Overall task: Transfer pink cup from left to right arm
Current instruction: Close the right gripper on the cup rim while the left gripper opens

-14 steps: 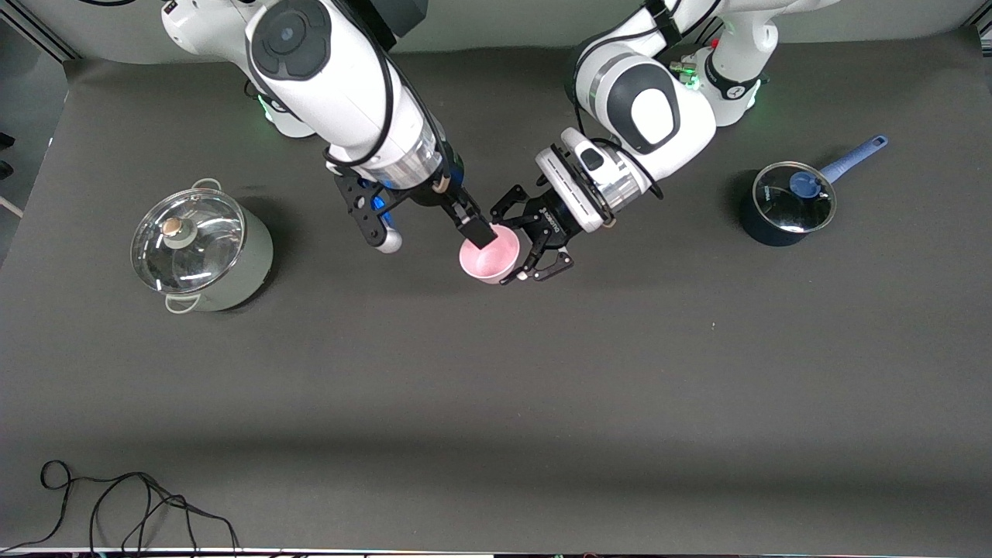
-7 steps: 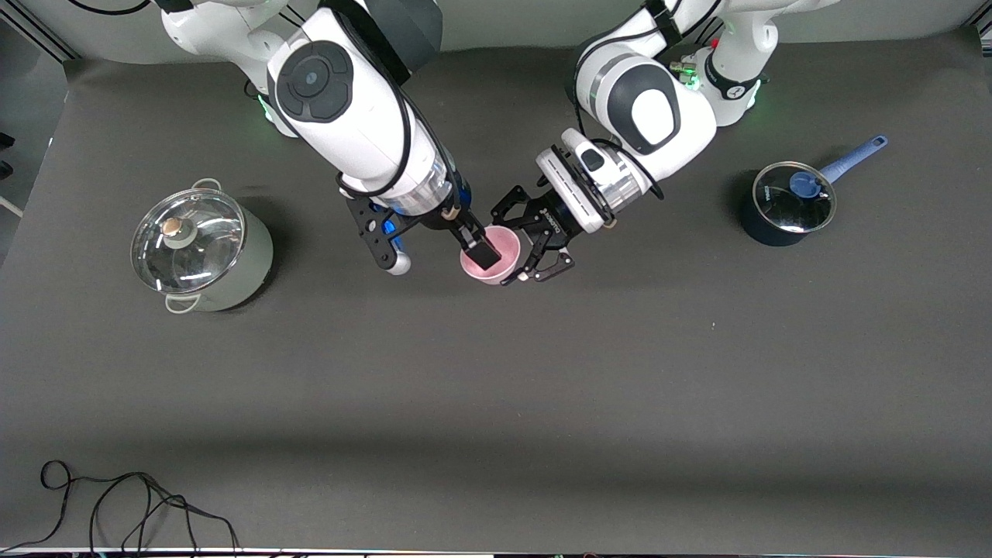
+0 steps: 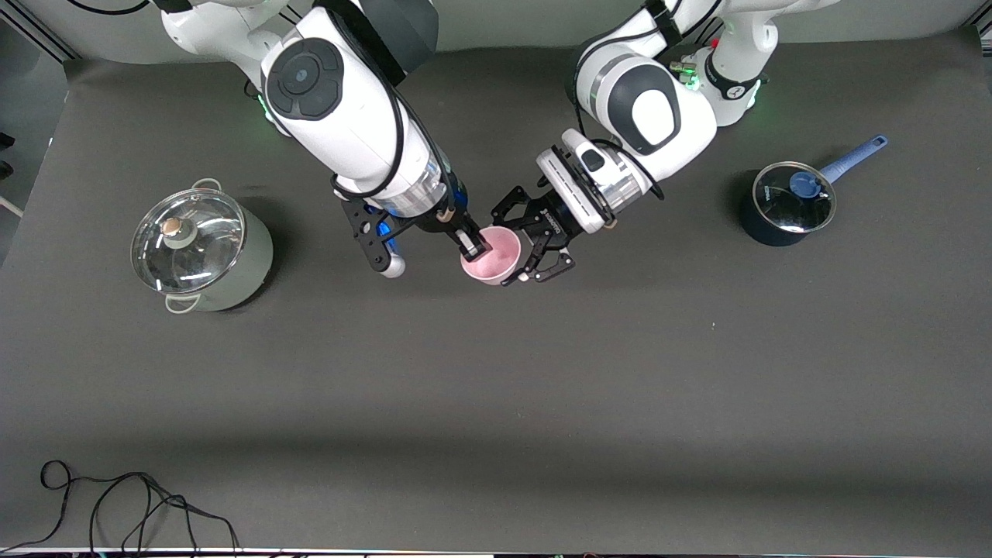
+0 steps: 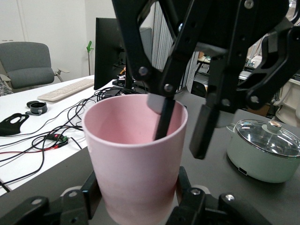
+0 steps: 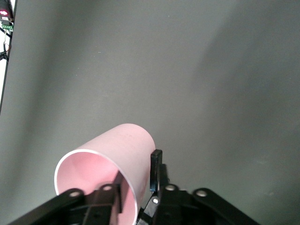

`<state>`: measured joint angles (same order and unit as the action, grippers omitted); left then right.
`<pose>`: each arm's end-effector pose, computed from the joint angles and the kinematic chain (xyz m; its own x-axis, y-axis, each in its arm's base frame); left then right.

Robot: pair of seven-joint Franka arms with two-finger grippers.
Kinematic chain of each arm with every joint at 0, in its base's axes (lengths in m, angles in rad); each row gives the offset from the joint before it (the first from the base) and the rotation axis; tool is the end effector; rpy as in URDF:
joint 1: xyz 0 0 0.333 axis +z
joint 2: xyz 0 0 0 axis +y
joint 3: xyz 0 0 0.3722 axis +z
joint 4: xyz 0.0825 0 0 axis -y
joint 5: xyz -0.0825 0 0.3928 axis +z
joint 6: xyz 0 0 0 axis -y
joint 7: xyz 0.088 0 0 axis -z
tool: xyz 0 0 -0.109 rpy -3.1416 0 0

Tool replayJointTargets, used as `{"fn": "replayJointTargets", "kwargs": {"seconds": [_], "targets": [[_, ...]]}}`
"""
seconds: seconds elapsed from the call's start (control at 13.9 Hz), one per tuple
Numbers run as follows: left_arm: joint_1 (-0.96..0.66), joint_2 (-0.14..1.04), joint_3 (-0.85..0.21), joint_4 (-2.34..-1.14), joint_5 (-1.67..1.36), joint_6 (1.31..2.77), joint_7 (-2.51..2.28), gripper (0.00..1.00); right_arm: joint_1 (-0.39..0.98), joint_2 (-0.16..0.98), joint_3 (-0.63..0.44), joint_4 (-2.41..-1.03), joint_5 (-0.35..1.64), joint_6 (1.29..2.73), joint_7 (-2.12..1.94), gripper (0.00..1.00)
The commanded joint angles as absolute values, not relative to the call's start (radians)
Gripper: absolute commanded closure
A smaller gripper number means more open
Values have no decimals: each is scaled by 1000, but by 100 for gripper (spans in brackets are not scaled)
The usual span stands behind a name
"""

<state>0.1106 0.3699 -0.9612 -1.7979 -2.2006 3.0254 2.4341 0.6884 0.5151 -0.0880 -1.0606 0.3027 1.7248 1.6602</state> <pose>0.5139 -0.3942 0.4677 0.2707 -0.2102 0.9395 -0.8293 -0.5465 0.1167 0.5920 0.4641 0.6062 0.4778 -0.8364 -0.2684 -0.8782 -0.4626 -0.1216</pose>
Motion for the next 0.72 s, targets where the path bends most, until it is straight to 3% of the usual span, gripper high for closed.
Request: {"fn": "replayJointTargets", "kwargs": {"seconds": [0.0,0.22,0.29,0.36,0.65], "targets": [[94,374,-951,-1778,-2223,3045,2437,54,687,523,-95,-1035,291,1720,1641,100],[94,374,-951,-1778,-2221,3045,2437,53,678,522,-95,-1035,291,1718,1635,100],[94,374,-951,-1778,-2220,3045,2437,39,673,520,-95,-1034,293,1718,1626,100],[94,376,-951,-1773,-2220,3045,2437,0,670,519,-98,-1034,295,1710,1614,100],[97,387,-951,-1772,-2218,3045,2437,0,594,479,-87,-1032,308,1616,1487,100]]}}
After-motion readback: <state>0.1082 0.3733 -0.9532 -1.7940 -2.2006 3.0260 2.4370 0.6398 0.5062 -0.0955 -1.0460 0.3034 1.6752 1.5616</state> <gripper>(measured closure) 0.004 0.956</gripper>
